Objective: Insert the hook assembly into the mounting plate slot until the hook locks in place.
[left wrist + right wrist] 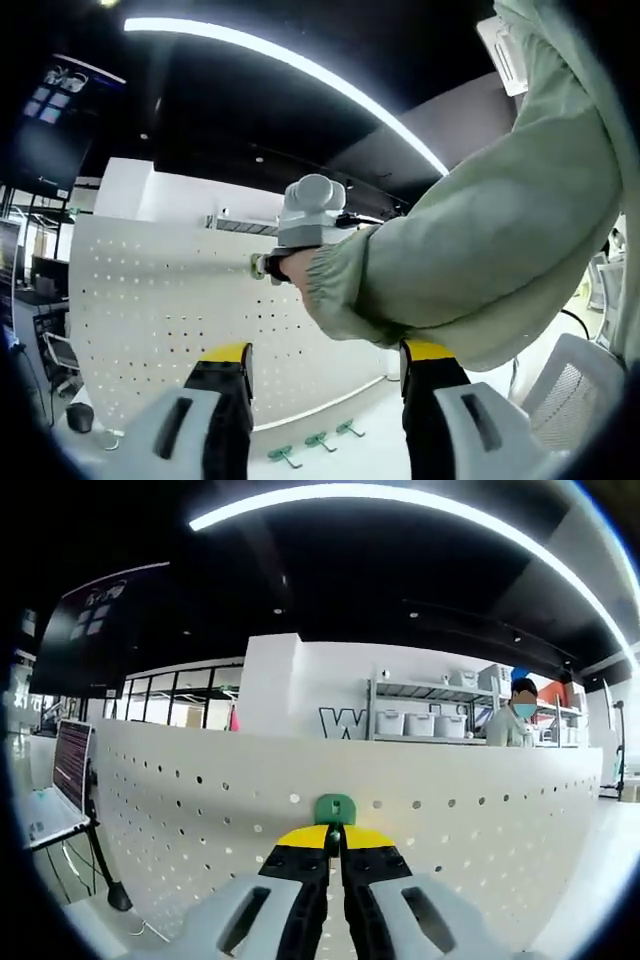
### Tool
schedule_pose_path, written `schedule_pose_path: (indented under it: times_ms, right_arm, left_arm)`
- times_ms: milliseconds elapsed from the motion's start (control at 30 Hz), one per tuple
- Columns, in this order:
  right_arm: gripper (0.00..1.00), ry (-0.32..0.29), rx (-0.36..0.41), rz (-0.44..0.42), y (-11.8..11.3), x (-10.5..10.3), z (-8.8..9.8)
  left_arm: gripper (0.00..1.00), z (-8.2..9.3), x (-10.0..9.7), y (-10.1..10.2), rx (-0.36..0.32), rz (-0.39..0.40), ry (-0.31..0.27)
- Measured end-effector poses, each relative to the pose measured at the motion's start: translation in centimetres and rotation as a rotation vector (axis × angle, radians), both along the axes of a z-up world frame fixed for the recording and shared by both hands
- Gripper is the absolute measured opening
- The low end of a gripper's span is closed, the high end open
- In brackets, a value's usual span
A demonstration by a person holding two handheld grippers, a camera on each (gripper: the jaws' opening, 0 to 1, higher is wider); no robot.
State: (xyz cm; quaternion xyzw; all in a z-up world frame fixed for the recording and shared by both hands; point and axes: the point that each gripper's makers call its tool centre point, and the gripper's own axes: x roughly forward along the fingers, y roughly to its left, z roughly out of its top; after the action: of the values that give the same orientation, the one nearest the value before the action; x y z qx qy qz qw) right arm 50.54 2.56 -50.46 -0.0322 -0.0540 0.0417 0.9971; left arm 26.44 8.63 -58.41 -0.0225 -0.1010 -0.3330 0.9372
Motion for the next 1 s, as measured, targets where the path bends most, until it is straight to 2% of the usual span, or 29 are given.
schedule_pose_path:
  times_ms: [267, 333, 567, 667, 1000]
  right_arm:
    - [0.01, -0.004, 0.024, 0.010, -0.1, 0.0, 0.0]
    - [0.02, -0.006, 0.000, 0.014, 0.0, -0.1, 0.0]
    - [0.03, -0.002, 0.011, 0.042, 0.1, -0.1, 0.0]
    - [0.05, 0.002, -0.010, 0.052, 0.3, -0.3, 0.0]
    - [0.23, -0.016, -0.020, 0.068, 0.7, -0.9, 0.9]
  left_arm:
    - [0.61, 0.0, 0.0, 0.1, -0.007, 0.001, 0.001]
    - [0.61, 0.0, 0.0, 0.1, -0.007, 0.001, 0.003]
    - [0.61, -0.1, 0.0, 0.1, -0.003, -0.002, 0.005]
    - [0.62, -0.1, 0.0, 0.1, -0.001, -0.002, 0.007]
    - [0.62, -0.4, 0.1, 0.0, 0.011, 0.002, 0.009]
